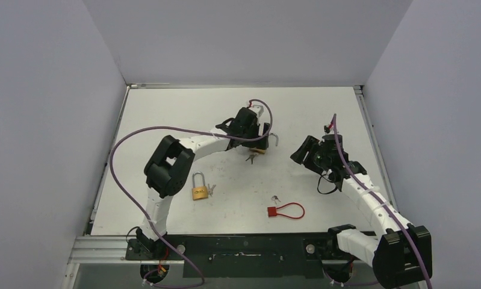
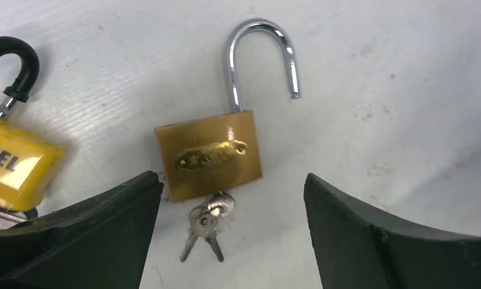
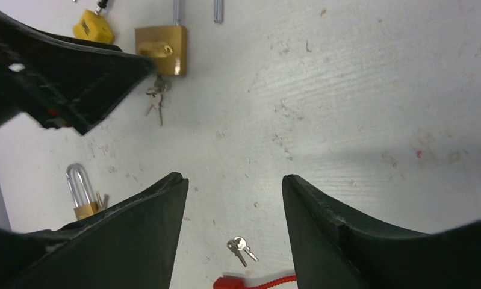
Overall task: Unlock with the key
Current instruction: Place the lock at the center of the board, then pick up the key from the center of the board.
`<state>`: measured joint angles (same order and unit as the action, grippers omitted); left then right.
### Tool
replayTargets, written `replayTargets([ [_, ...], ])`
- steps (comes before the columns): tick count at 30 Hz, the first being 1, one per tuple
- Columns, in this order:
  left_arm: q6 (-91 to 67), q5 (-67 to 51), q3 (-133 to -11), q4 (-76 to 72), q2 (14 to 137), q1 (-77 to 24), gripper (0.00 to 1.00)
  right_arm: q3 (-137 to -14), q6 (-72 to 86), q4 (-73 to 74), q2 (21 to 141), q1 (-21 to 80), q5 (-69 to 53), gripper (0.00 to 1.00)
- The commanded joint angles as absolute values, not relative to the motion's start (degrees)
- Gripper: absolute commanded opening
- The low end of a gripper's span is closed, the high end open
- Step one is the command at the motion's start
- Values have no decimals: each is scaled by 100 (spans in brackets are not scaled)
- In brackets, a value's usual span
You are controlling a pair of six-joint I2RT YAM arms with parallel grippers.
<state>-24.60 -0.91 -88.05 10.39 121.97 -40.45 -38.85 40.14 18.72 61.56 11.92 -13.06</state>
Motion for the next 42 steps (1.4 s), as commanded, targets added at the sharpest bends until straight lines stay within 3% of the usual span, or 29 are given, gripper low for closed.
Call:
replayTargets([
  [1,-2369,-543,-8430,524,11080,-4063,87,-3687,3869,2180,6000,1483,-1124,60],
  [7,-2740,-516,-7322,112,10086,-4029,89,-3615,3910,2351,6186,2790,-400,56],
  [12,-2975,-55,-6451,80,9112,-3919,88,-3641,3602,2343,6793,3434,-423,37],
  [23,-3129,440,-5257,237,7659,-3611,87,-4127,3385,2779,7704,4192,-80,32],
  [36,-3186,493,-4869,290,7343,-3359,87,-4542,3707,2926,8401,4493,274,32],
  [39,-3207,468,-4814,291,7288,-3344,87,-4632,3788,3044,8531,4545,324,26],
  [42,-3232,495,-4746,299,7201,-3333,87,-4671,3877,3112,8595,4556,336,11],
])
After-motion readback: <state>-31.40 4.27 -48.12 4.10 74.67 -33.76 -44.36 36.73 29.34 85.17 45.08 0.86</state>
